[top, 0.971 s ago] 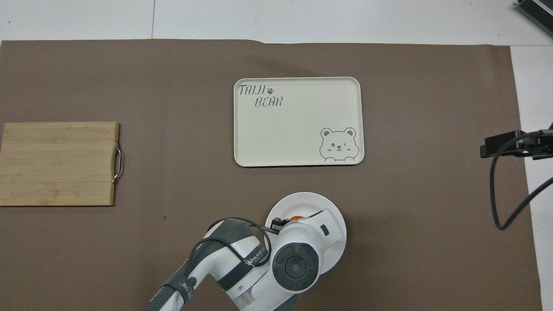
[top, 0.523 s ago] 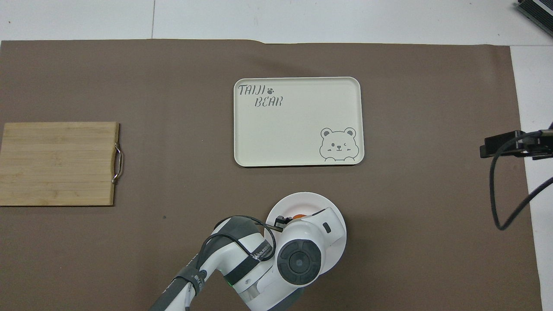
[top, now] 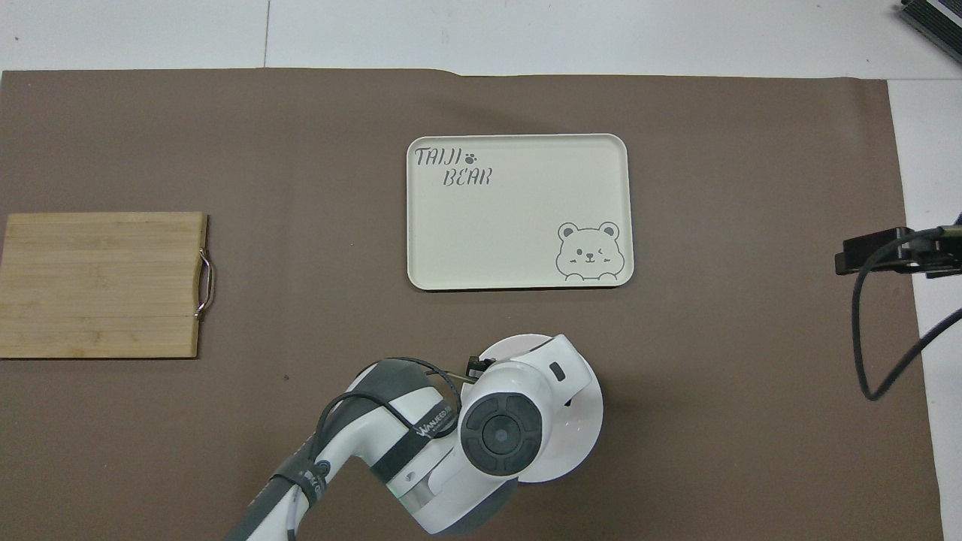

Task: Place orange and plate with both arms
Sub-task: 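Carry the orange with the left gripper and lower it onto the plate, then open the left gripper and withdraw it to the cutting board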

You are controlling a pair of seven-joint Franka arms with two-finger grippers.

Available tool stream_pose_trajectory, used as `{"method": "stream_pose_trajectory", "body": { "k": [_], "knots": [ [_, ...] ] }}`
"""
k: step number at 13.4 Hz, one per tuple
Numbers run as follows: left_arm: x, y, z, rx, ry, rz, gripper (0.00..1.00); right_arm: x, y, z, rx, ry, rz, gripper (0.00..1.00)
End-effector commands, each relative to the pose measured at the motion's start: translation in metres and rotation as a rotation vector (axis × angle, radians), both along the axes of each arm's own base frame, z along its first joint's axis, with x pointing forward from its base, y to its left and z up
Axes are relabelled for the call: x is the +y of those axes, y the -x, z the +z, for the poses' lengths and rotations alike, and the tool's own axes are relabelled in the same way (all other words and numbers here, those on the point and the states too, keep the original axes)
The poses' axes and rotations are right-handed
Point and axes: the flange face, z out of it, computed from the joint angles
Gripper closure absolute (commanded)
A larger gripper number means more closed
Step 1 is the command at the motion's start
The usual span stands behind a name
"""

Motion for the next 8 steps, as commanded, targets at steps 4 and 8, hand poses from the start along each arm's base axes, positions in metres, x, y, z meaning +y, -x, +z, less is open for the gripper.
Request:
{"method": "stream_pose_trajectory", "body": {
  "k": [4, 8],
  "knots": [
    [0.108, -0.062, 0.057, 0.045, -0.053, 0.056, 0.0, 0.001, 0.006, 0.0, -0.006, 0.004, -0.011, 0.0],
    [0.208, -0.112, 0.061, 0.051, -0.089, 0.006, 0.0, 0.001, 0.009, 0.001, 0.002, 0.004, -0.009, 0.0]
  ]
}}
